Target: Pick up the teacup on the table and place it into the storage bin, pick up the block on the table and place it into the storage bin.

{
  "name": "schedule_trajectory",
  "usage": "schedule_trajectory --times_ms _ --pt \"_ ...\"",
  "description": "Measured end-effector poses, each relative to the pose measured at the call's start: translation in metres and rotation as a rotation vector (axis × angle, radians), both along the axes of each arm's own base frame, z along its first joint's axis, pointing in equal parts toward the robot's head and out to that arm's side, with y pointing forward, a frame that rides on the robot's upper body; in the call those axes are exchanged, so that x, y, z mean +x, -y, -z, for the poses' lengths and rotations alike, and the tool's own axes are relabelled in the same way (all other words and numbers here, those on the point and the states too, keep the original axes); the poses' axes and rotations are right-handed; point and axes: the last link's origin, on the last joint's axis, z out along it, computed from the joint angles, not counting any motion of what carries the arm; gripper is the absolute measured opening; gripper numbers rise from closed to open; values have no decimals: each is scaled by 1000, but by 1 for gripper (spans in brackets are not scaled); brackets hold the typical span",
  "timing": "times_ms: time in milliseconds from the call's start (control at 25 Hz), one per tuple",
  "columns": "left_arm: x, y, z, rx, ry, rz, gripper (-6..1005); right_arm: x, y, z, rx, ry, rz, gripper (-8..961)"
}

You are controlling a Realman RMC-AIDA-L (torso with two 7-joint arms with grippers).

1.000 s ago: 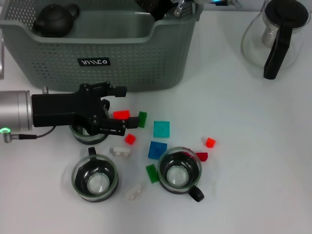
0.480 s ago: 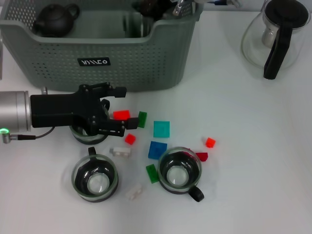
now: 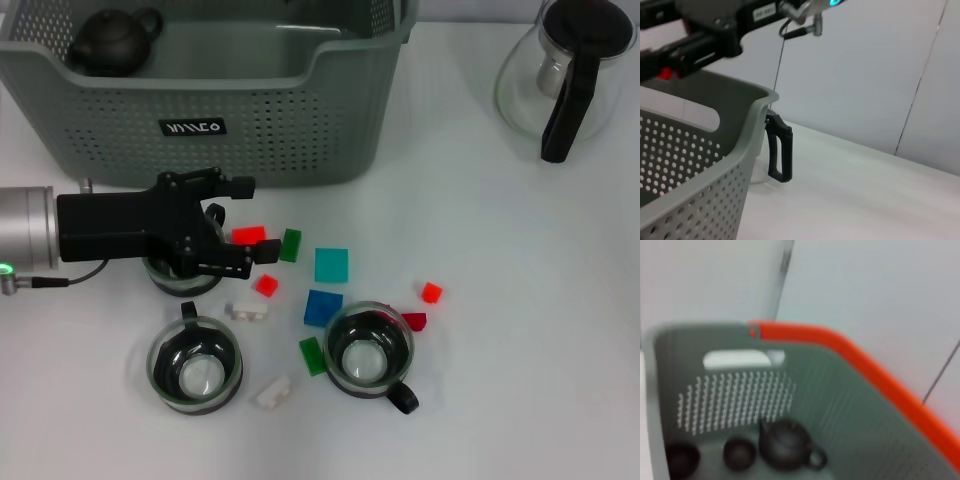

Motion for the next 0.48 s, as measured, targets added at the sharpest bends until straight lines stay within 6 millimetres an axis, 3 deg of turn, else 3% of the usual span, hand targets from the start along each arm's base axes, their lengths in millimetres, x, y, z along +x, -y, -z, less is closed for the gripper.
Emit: schedule_trajectory --times_ms 200,480 --pt "0 1 -2 -4 5 5 947 -11 19 -33 -38 -104 -50 747" --pt "-1 1 -9 11 23 2 947 -14 74 -70 -167 -217 -151 797"
